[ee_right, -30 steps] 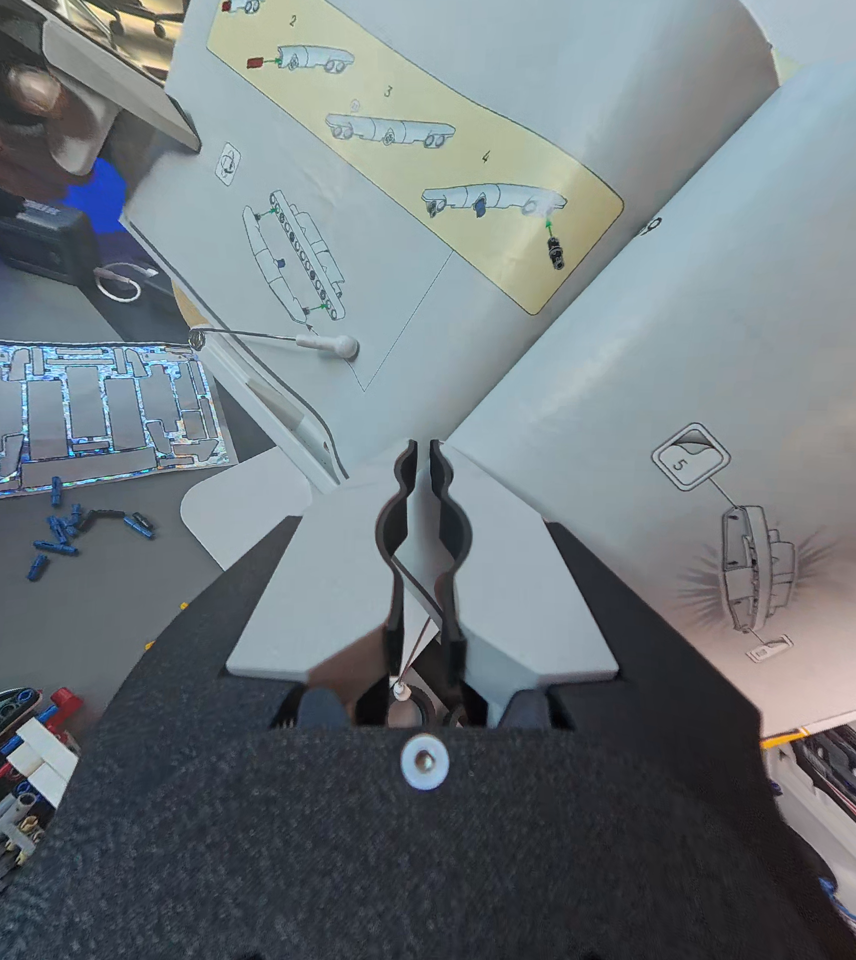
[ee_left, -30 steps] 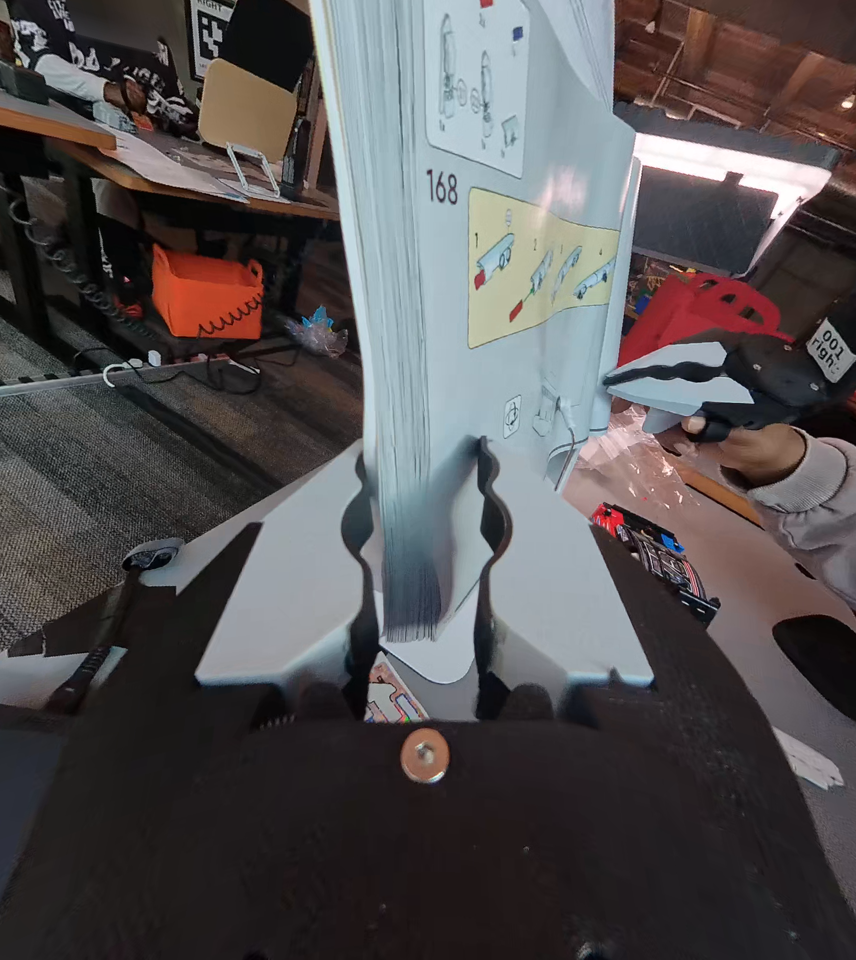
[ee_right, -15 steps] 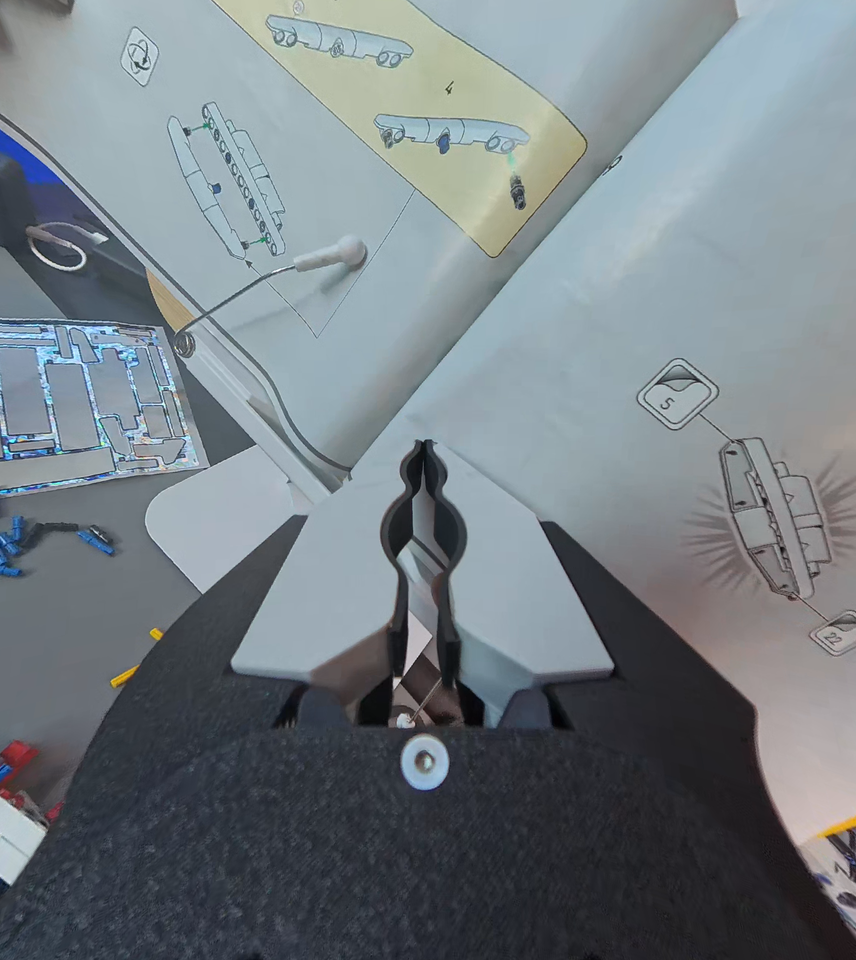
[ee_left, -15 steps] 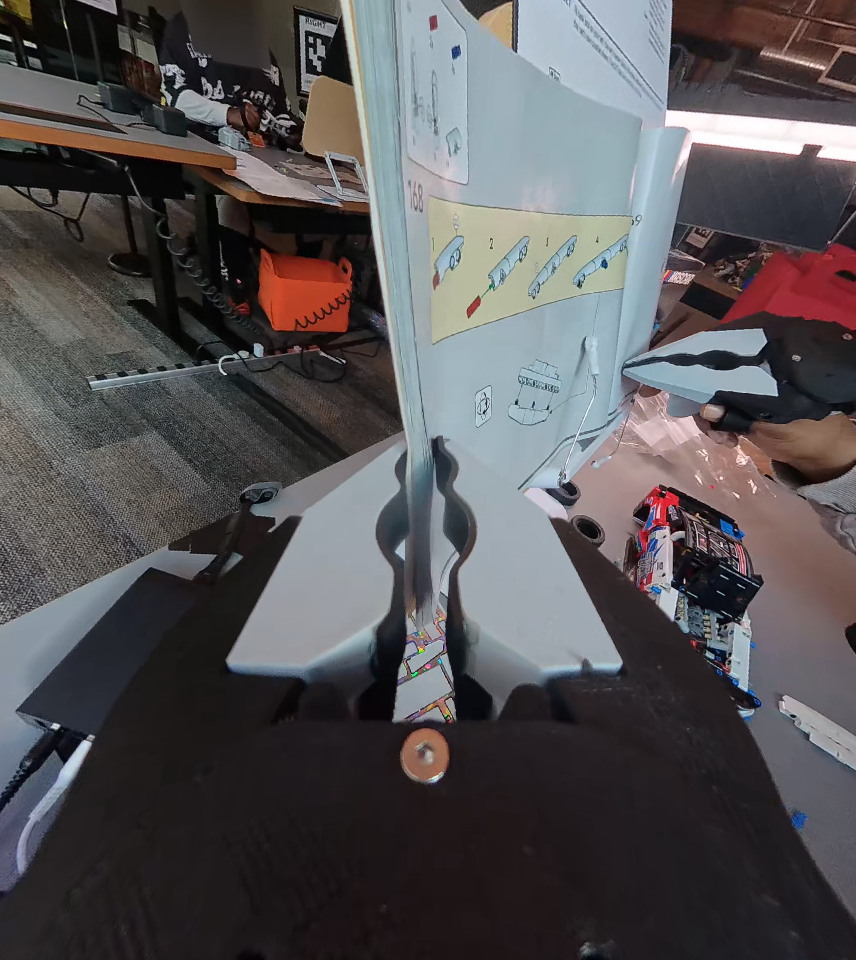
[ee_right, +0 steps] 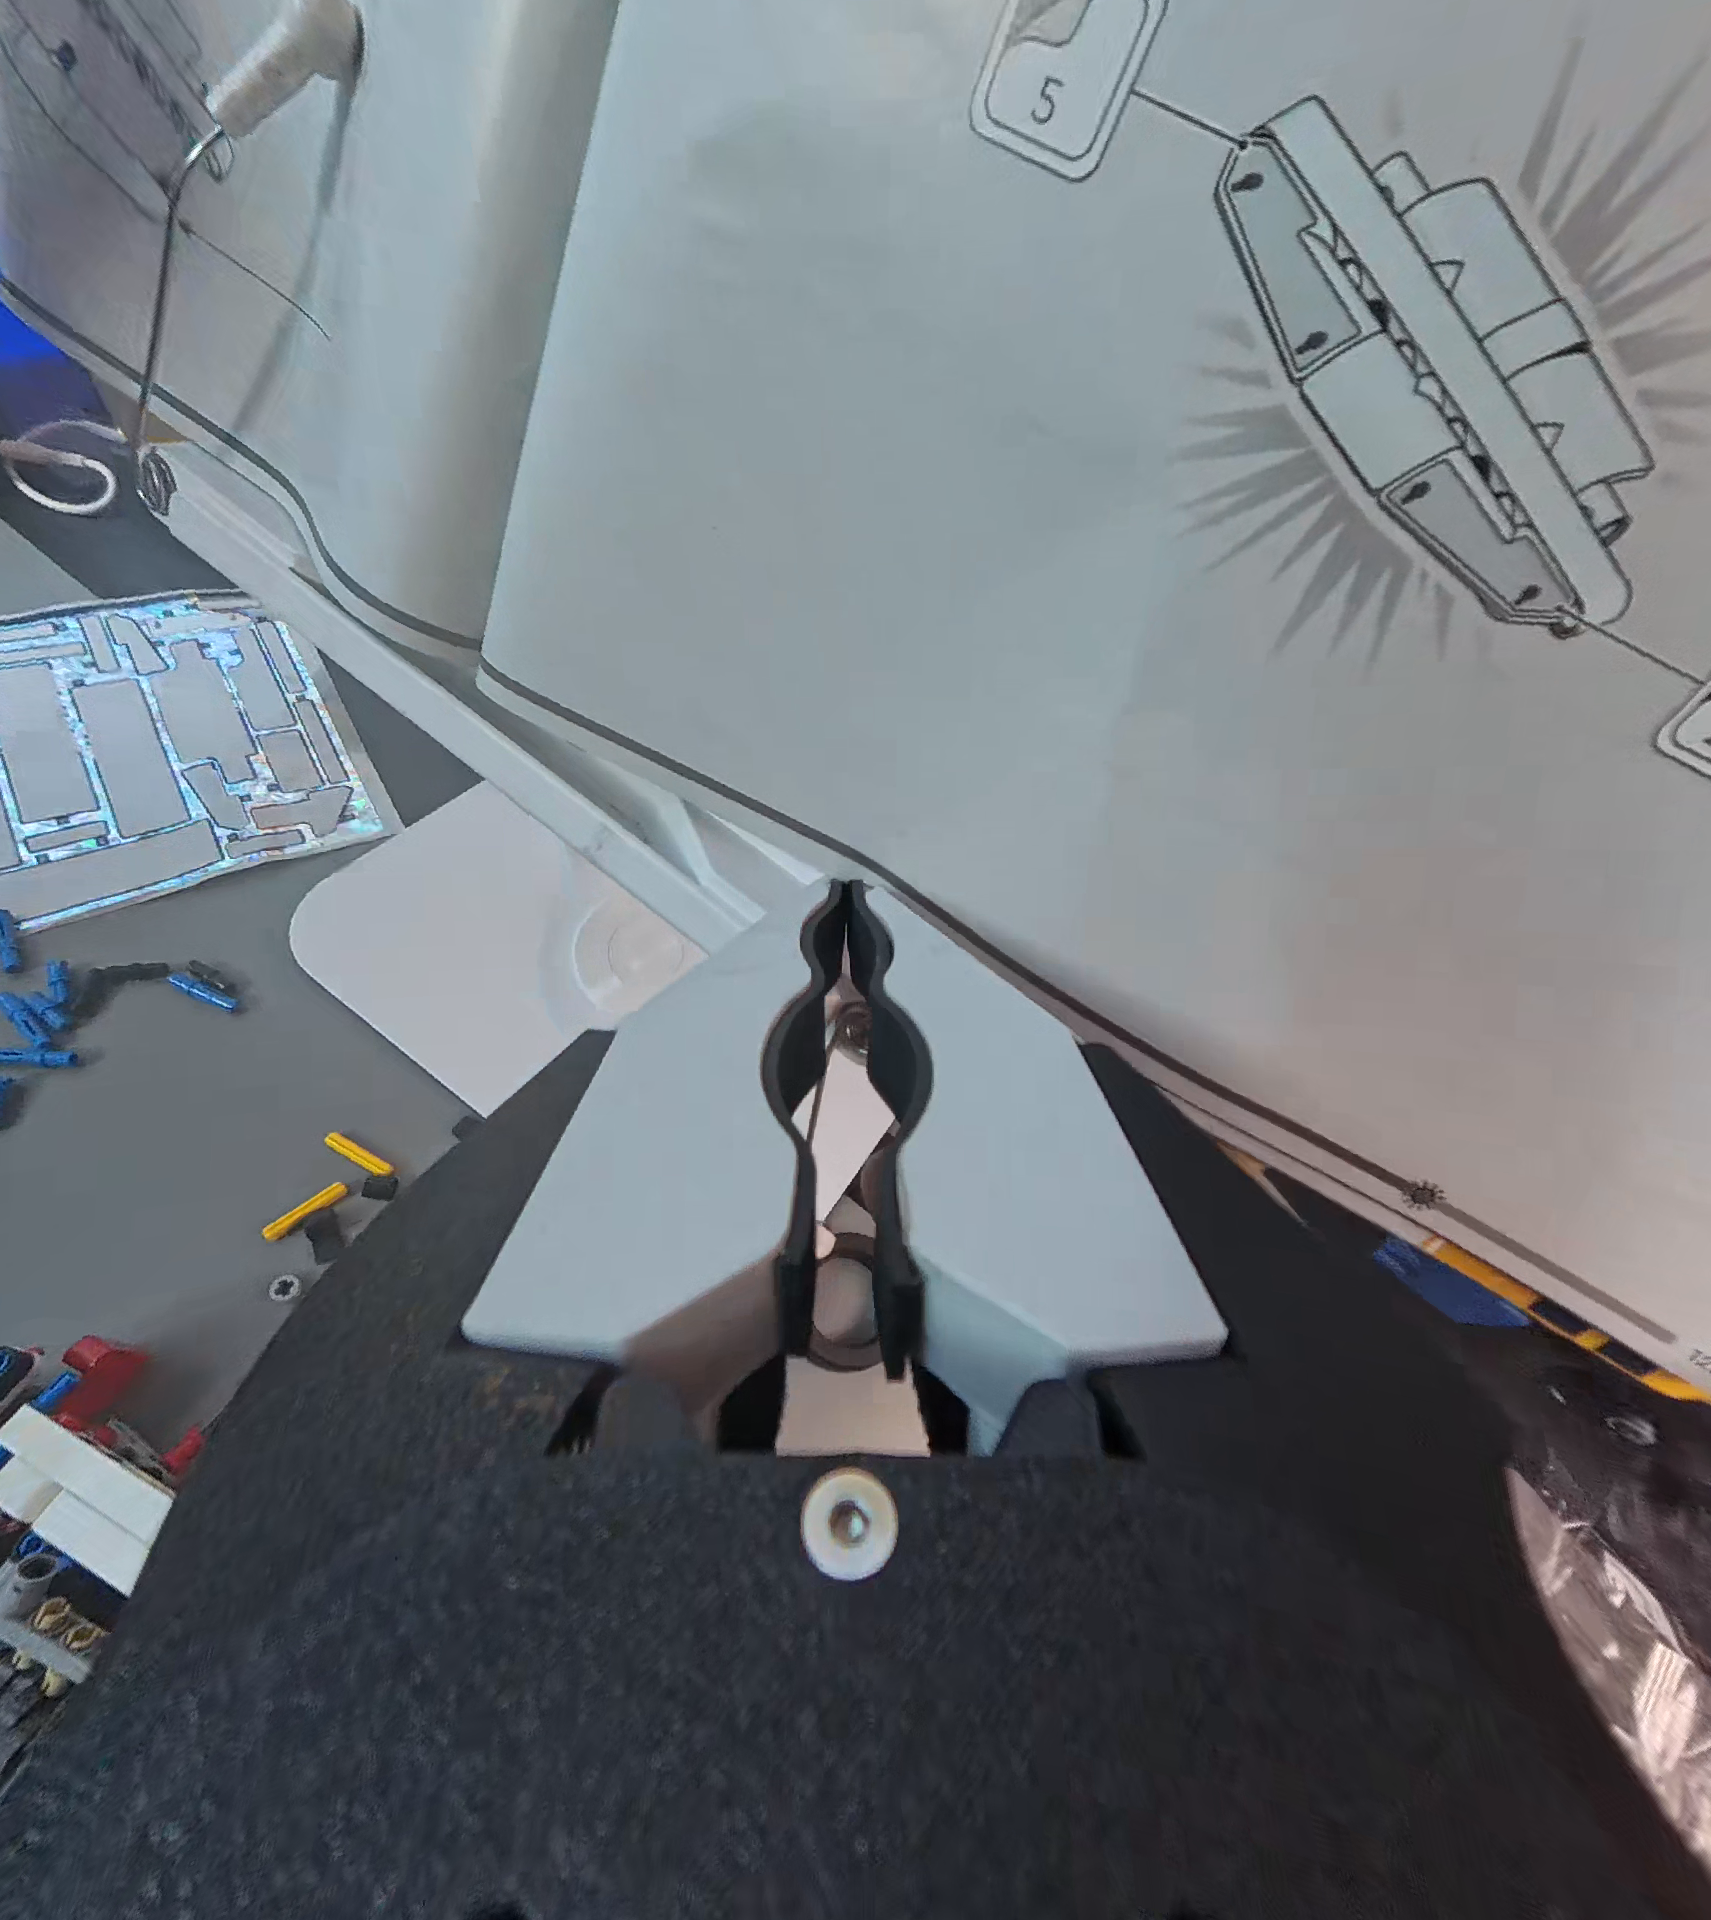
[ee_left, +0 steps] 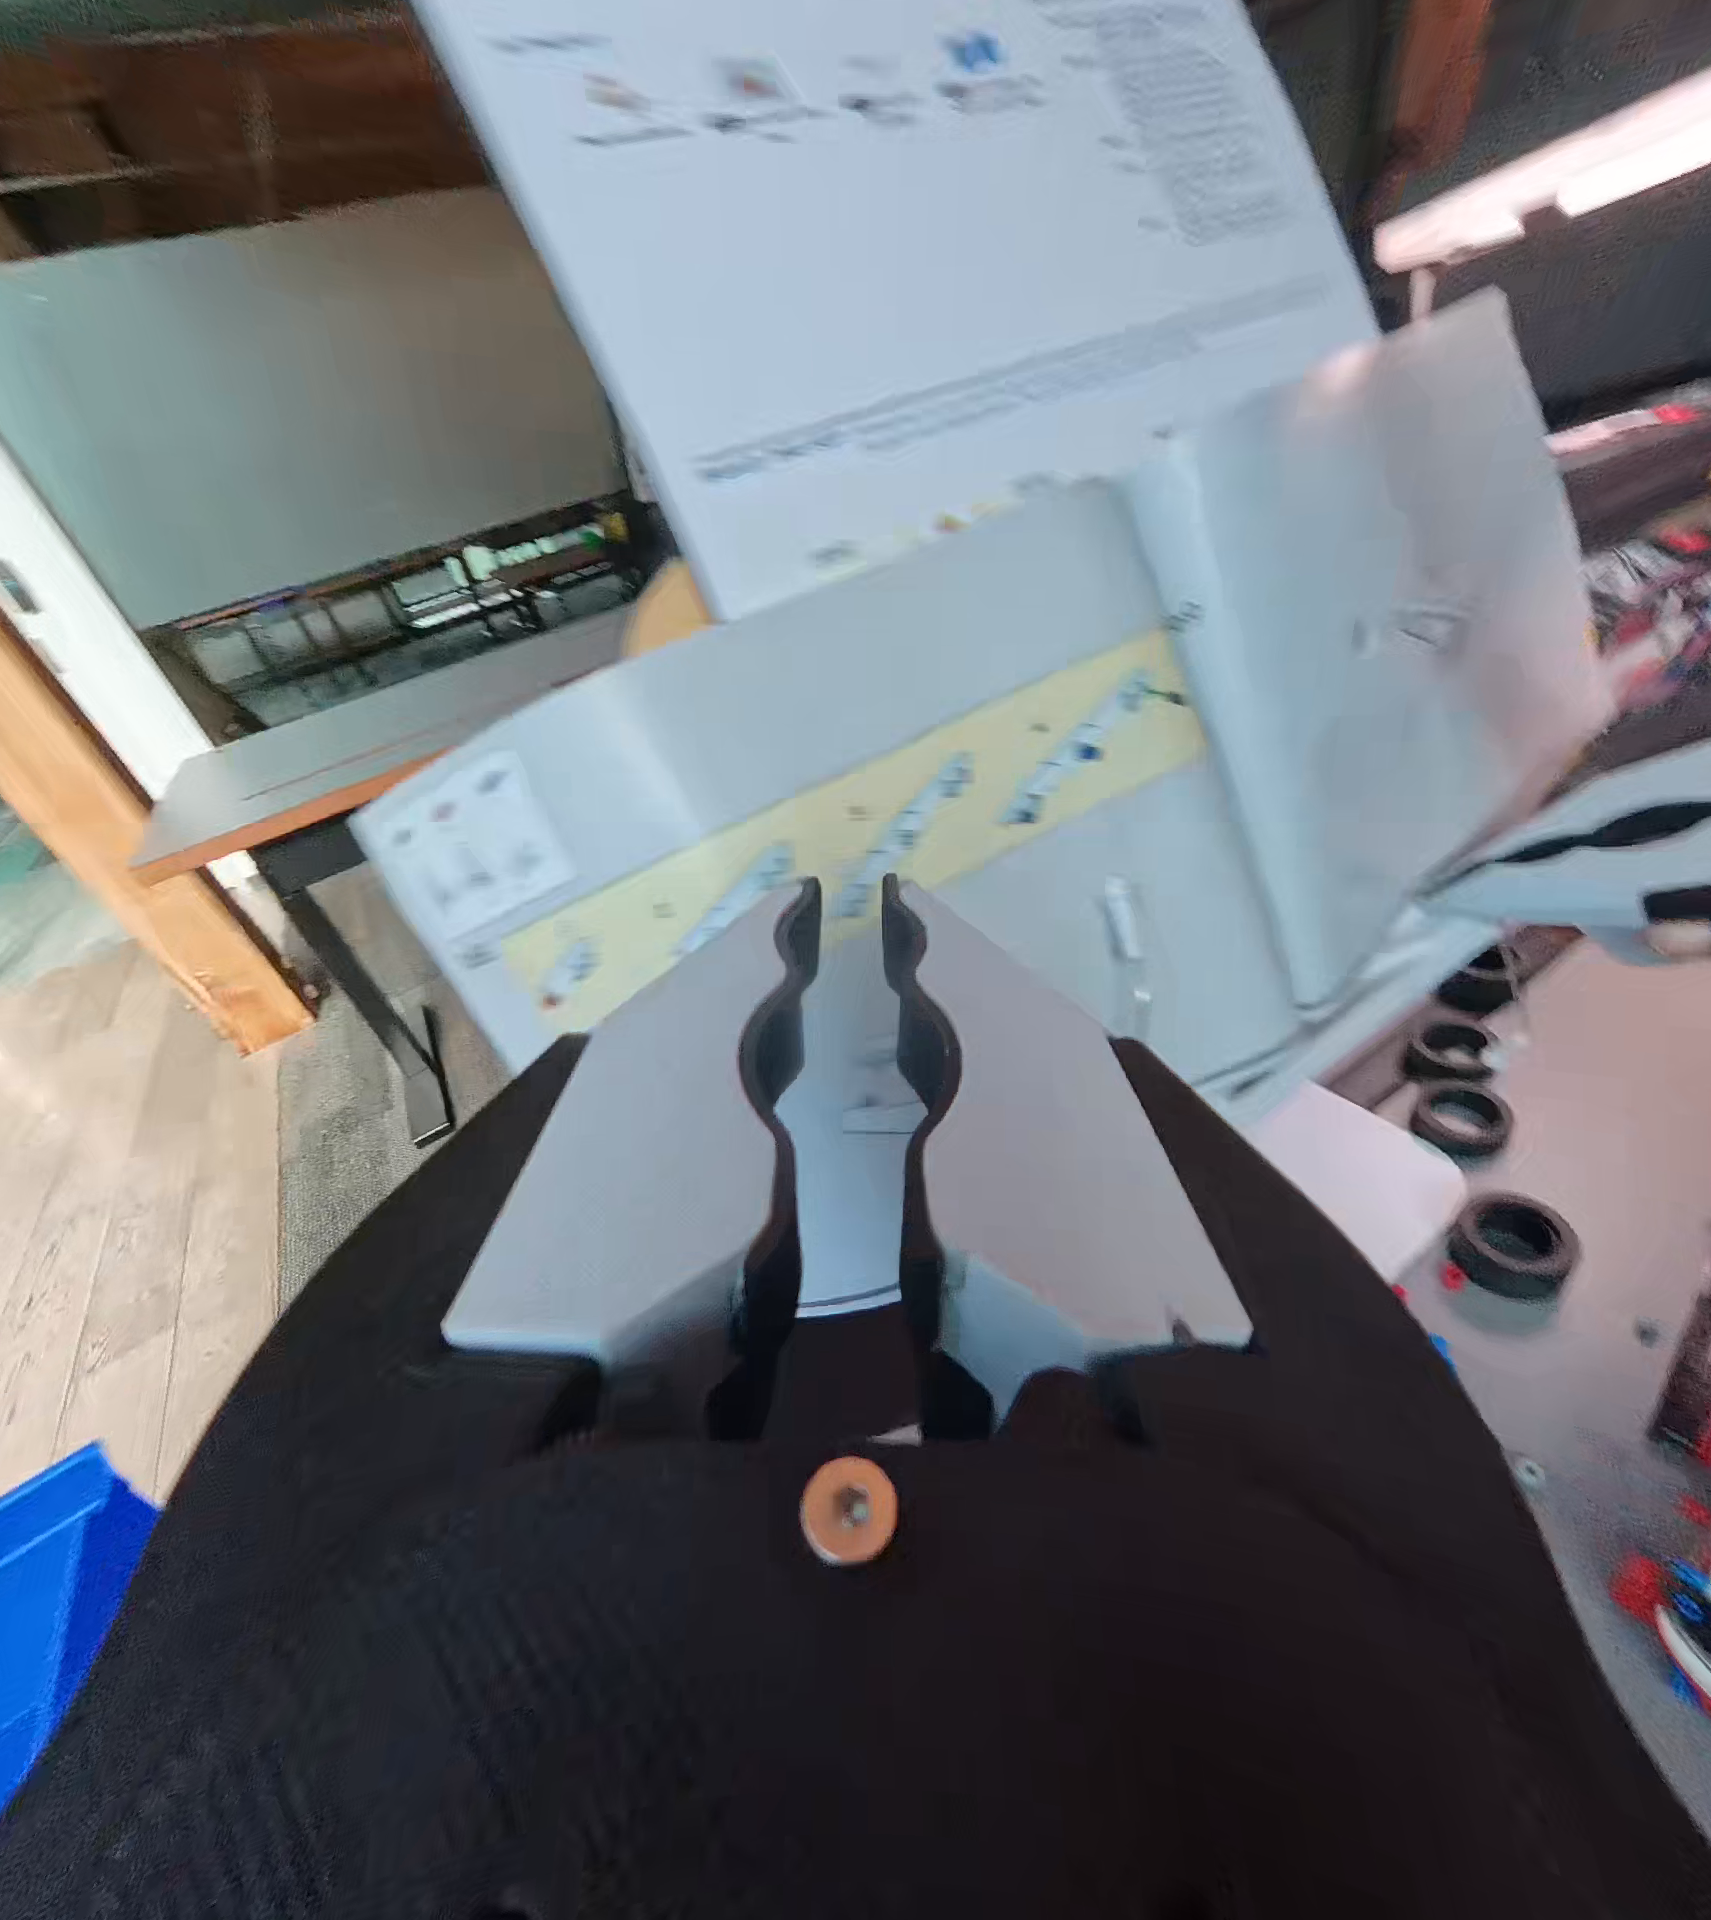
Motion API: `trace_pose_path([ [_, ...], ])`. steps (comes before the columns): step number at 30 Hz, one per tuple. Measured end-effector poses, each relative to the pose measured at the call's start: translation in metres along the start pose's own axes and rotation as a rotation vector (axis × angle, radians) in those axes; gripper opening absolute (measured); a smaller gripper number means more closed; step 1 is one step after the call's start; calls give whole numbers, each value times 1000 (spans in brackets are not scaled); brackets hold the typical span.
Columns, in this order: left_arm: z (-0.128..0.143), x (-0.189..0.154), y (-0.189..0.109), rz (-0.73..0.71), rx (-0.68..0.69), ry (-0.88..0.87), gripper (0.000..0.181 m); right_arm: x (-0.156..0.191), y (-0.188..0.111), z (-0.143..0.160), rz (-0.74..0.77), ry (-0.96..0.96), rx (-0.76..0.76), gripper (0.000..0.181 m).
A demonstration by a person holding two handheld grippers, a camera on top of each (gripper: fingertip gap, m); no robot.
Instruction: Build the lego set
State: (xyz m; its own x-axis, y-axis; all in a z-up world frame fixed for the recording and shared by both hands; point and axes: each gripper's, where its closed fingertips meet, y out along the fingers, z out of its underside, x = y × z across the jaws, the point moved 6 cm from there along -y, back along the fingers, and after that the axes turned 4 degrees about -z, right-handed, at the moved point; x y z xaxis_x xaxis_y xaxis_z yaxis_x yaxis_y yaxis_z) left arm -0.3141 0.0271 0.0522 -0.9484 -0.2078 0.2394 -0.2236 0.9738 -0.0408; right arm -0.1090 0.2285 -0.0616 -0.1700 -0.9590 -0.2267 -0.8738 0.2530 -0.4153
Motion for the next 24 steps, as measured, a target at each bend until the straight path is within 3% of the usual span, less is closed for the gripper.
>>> trace_pose_path([
  [1, 1, -35, 15, 63, 65, 72, 5, 0, 0, 1, -5, 26, -10, 0],
  [4, 7, -107, 61, 33, 151, 300, 0, -1, -1, 2, -16, 75, -27, 0],
  [9, 4, -133, 112, -148, 181, 399, 0, -1, -18, 6, -66, 57, -55, 0],
  [12, 3, -139, 115, -148, 218, 511, 0, -3, -29, 13, -89, 39, -56, 0],
  [15, 13, -149, 114, -59, 271, 562, 0, -1, -37, 19, -119, 52, -98, 3],
  [20, 19, -154, 114, -90, 232, 621, 0, 3, -50, 39, -121, 62, -136, 9],
  [24, 20, -155, 114, -103, 212, 623, 0, 12, -32, 68, -109, 59, -43, 23],
])
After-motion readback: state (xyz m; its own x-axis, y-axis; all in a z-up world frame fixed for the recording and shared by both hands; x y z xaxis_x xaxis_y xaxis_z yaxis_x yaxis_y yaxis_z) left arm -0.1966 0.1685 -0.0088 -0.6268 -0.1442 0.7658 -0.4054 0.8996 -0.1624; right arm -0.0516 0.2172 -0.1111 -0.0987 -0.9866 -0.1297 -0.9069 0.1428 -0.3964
